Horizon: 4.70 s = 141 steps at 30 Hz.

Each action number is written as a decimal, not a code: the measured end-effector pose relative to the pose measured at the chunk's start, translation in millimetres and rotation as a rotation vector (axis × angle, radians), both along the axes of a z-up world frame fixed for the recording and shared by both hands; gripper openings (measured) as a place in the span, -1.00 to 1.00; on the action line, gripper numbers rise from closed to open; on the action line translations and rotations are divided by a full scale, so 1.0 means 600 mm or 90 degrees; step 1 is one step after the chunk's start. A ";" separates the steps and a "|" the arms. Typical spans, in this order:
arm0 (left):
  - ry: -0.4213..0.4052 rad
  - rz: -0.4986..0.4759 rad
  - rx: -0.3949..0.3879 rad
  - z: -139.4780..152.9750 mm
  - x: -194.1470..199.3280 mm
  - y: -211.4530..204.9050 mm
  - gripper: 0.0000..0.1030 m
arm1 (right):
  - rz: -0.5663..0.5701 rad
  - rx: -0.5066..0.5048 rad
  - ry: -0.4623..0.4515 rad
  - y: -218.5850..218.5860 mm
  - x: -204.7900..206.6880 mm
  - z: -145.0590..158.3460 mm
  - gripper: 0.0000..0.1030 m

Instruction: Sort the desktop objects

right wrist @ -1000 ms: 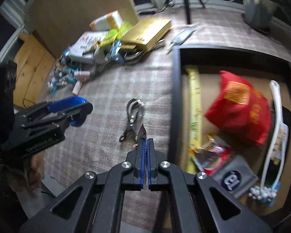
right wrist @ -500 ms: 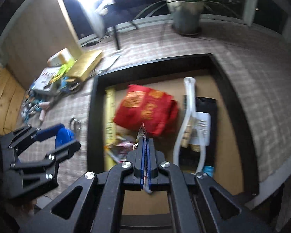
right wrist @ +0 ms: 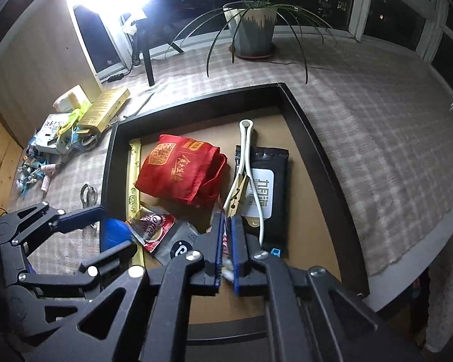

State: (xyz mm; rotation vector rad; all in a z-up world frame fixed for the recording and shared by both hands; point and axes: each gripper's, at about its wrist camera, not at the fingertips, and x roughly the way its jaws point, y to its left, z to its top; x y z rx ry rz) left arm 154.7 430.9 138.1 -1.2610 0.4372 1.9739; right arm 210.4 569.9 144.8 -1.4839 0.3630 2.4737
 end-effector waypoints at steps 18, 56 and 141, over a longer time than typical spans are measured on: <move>0.008 0.249 -0.052 -0.032 -0.154 -0.279 0.23 | 0.124 0.002 0.013 -0.168 -0.089 0.002 -0.26; -0.098 0.419 -0.101 -0.186 -0.352 -0.512 -0.57 | 0.138 -0.067 -0.170 -0.367 -0.272 -0.192 -0.21; -0.073 0.538 -0.008 -0.070 -0.276 -0.588 -0.19 | 0.151 -0.077 -0.002 -0.371 -0.273 -0.049 -0.22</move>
